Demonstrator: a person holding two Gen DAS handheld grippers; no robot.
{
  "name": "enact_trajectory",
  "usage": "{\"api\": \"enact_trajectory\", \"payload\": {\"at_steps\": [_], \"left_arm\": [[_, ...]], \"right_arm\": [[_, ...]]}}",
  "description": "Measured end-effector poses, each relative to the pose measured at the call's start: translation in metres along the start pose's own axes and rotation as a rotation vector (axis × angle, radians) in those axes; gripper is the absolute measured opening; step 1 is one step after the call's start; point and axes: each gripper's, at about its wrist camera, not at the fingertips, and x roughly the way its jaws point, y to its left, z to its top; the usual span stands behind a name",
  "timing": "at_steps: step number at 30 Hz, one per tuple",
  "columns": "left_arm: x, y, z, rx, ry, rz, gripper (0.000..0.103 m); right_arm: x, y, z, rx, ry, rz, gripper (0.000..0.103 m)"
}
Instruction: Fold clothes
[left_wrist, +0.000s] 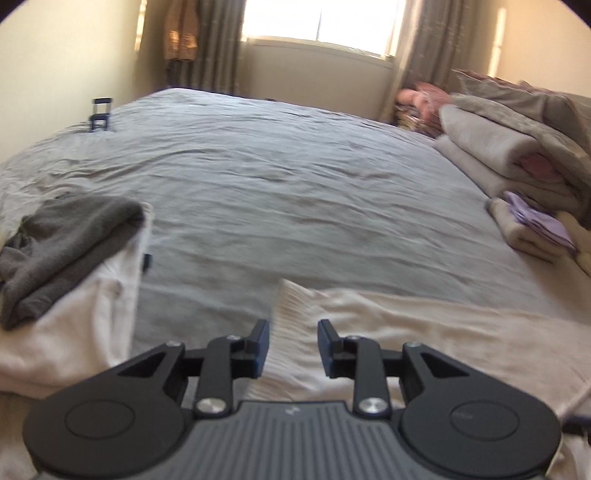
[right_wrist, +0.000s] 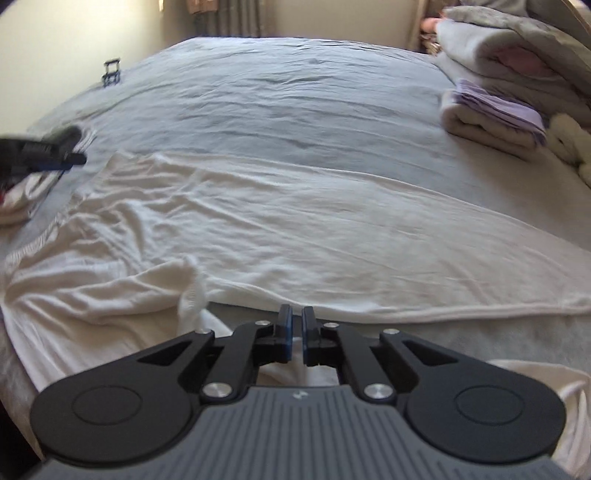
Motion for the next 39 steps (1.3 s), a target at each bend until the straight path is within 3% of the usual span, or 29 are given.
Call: {"api": "enact_trajectory", "payload": {"at_steps": [2, 4, 15, 17, 19, 26, 35, 38, 39], "left_arm": [[-0.006, -0.012, -0.007, 0.012, 0.025, -0.049, 0.031], [-0.01, -0.023, -0.013, 0.017, 0.049, -0.092, 0.031], [-0.026, -0.083, -0.044, 0.075, 0.126, -0.213, 0.031], [-0.029, -0.091, -0.047, 0.082, 0.13, -0.226, 0.032], [-0.033, -0.099, -0.05, 0.088, 0.133, -0.242, 0.032], [-0.045, -0.142, -0.068, 0.166, 0.162, -0.308, 0.034], [-0.046, -0.205, -0.095, 0.246, 0.234, -0.406, 0.034], [-0.046, -0.218, -0.099, 0.251, 0.253, -0.427, 0.034], [-0.046, -0.222, -0.1, 0.256, 0.257, -0.43, 0.034]], "right_arm": [[-0.011, -0.009, -0.003, 0.004, -0.013, -0.016, 0.005], [-0.022, -0.017, -0.006, 0.003, -0.023, -0.037, 0.015], [-0.07, -0.09, -0.036, 0.095, 0.006, -0.155, 0.017], [-0.078, -0.106, -0.042, 0.128, 0.014, -0.173, 0.02], [-0.087, -0.12, -0.049, 0.162, 0.018, -0.19, 0.031], [-0.107, -0.166, -0.074, 0.313, 0.045, -0.21, 0.032], [-0.1, -0.214, -0.095, 0.56, 0.043, -0.147, 0.032], [-0.09, -0.221, -0.092, 0.578, 0.038, -0.168, 0.032], [-0.086, -0.222, -0.091, 0.567, 0.037, -0.179, 0.026]]}}
